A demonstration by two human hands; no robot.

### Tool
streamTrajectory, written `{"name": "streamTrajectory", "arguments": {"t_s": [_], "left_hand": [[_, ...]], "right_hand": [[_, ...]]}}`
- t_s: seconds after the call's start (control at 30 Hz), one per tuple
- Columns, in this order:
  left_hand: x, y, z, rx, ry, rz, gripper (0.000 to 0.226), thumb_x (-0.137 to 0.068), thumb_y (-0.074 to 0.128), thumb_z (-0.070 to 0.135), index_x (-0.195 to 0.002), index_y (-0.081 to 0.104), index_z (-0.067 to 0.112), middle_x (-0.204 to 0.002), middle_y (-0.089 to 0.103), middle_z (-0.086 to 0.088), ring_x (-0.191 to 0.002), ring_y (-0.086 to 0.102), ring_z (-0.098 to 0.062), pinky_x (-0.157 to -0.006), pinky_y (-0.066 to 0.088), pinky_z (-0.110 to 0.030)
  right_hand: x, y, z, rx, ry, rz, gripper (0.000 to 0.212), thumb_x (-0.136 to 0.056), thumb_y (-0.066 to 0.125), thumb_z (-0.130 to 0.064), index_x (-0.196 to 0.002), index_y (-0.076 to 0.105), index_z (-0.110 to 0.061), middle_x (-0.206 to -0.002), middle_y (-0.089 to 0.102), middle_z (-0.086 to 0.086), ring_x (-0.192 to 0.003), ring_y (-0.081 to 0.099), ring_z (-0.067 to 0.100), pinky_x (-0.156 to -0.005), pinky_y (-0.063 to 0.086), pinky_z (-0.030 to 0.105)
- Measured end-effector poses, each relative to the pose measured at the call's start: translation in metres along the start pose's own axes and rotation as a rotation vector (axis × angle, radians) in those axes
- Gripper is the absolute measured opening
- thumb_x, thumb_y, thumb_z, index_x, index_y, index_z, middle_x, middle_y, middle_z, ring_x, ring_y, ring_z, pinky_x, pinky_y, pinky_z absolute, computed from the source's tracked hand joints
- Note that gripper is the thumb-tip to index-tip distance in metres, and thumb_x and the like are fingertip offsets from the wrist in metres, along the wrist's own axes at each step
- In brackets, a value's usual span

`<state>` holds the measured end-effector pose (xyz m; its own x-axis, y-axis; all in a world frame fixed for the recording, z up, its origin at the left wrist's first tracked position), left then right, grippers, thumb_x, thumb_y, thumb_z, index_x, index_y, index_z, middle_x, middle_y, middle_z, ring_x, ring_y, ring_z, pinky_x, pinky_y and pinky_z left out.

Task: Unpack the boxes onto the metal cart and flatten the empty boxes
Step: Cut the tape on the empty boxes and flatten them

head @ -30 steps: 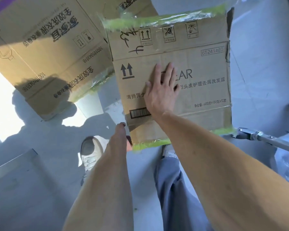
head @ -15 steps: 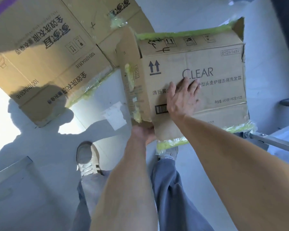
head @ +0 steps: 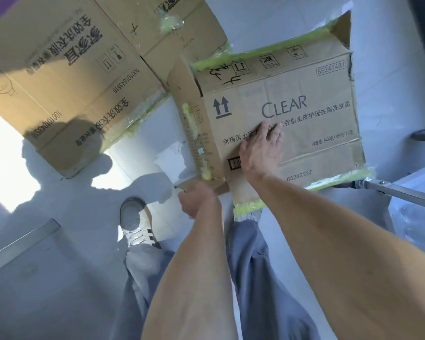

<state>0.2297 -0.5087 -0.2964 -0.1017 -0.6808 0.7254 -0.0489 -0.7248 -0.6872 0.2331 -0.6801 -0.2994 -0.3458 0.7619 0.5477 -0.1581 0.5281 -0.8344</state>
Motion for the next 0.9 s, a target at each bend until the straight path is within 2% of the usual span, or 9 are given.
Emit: {"name": "streamTrajectory", "arguments": {"t_s": [0.07, 0.13, 0.23, 0.37, 0.5, 0.6, 0.67, 0.77, 0.9], "left_hand": [[0.001, -0.01, 0.02, 0.124, 0.125, 0.128, 0.038, -0.097, 0.049, 0.024, -0.13, 0.055, 0.007, -0.125, 0.062, -0.017, -0.117, 0.056, -0.035, -0.093, 0.043, -0.04], [-0.001, -0.017, 0.031, 0.168, 0.221, 0.206, 0.032, -0.1, 0.048, 0.026, -0.125, 0.052, 0.008, -0.119, 0.064, -0.018, -0.11, 0.058, -0.036, -0.086, 0.043, -0.039], [-0.015, -0.025, 0.033, -0.02, 0.333, 0.285, 0.036, -0.101, 0.045, 0.034, -0.121, 0.045, 0.005, -0.118, 0.058, -0.018, -0.106, 0.058, -0.039, -0.091, 0.044, -0.046], [-0.043, -0.033, 0.036, -0.403, 0.295, 0.256, 0.082, -0.089, 0.057, 0.034, -0.155, 0.015, 0.009, -0.162, 0.009, -0.016, -0.145, 0.02, -0.031, -0.119, 0.015, -0.047], [-0.043, -0.006, 0.062, -0.712, 0.898, 0.203, 0.087, -0.083, 0.062, 0.016, -0.157, 0.015, 0.016, -0.164, 0.001, -0.018, -0.15, 0.011, -0.03, -0.115, 0.02, -0.045], [-0.048, 0.038, 0.087, -0.907, 1.183, 0.048, 0.08, -0.087, 0.055, 0.012, -0.157, 0.018, 0.019, -0.164, 0.009, -0.018, -0.15, 0.013, -0.033, -0.116, 0.021, -0.048], [-0.058, 0.059, 0.103, -0.995, 1.148, -0.016, 0.071, -0.09, 0.054, 0.015, -0.155, 0.024, 0.018, -0.162, 0.012, -0.021, -0.148, 0.017, -0.037, -0.117, 0.024, -0.051], [-0.089, 0.082, 0.129, -0.91, 0.961, 0.061, 0.064, -0.094, 0.055, 0.034, -0.151, 0.029, 0.016, -0.16, 0.015, -0.022, -0.146, 0.021, -0.038, -0.115, 0.026, -0.057], [-0.134, 0.099, 0.16, -0.722, 0.844, 0.147, 0.096, -0.085, 0.054, 0.067, -0.154, 0.018, 0.011, -0.157, 0.019, -0.026, -0.145, 0.021, -0.039, -0.114, 0.024, -0.056]], "right_hand": [[0.006, 0.002, -0.007, -0.01, 0.0, -0.053, 0.072, -0.094, 0.054, -0.041, -0.152, 0.019, -0.018, -0.162, 0.01, 0.019, -0.149, 0.014, 0.032, -0.113, 0.029, 0.048], [0.012, 0.011, -0.009, 0.037, 0.0, -0.161, 0.072, -0.088, 0.062, -0.046, -0.147, 0.029, -0.019, -0.152, 0.032, 0.02, -0.141, 0.03, 0.033, -0.109, 0.032, 0.047], [0.03, 0.029, -0.015, -0.02, -0.061, -0.36, 0.057, -0.079, 0.066, -0.041, -0.129, 0.043, -0.025, -0.125, 0.051, 0.012, -0.123, 0.046, 0.032, -0.1, 0.042, 0.047], [0.039, 0.048, -0.02, 0.078, -0.173, -0.497, 0.056, -0.082, 0.057, -0.032, -0.135, 0.039, -0.031, -0.129, 0.043, 0.008, -0.119, 0.042, 0.031, -0.098, 0.044, 0.046], [0.015, 0.057, -0.015, 0.246, -0.238, -0.325, 0.06, -0.091, 0.046, -0.017, -0.147, 0.026, -0.028, -0.159, 0.012, 0.02, -0.145, 0.018, 0.037, -0.107, 0.035, 0.049], [-0.007, 0.07, -0.022, 0.264, -0.3, -0.276, 0.067, -0.098, 0.045, -0.028, -0.155, 0.009, -0.029, -0.162, -0.005, 0.02, -0.15, 0.004, 0.038, -0.111, 0.031, 0.05], [-0.018, 0.083, -0.026, 0.247, -0.263, -0.302, 0.066, -0.097, 0.045, -0.029, -0.154, 0.013, -0.03, -0.161, -0.003, 0.023, -0.149, 0.007, 0.039, -0.112, 0.031, 0.051], [-0.045, 0.104, -0.02, 0.225, -0.097, -0.214, 0.056, -0.098, 0.044, -0.026, -0.15, 0.024, -0.023, -0.159, 0.008, 0.027, -0.146, 0.016, 0.041, -0.113, 0.029, 0.052], [-0.081, 0.116, 0.0, 0.093, 0.139, -0.054, 0.068, -0.097, 0.041, -0.054, -0.151, 0.023, -0.016, -0.157, 0.016, 0.029, -0.147, 0.016, 0.039, -0.115, 0.024, 0.053]]}}
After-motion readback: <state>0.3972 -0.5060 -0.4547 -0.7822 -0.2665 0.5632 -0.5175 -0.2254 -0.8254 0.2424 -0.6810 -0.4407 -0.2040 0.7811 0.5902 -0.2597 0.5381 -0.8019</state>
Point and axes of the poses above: each hand's wrist, its own x-axis away from the middle knuckle, its own y-axis out of the palm, z = x × y, the point moved 3 cm from there along -x, towards the middle knuckle
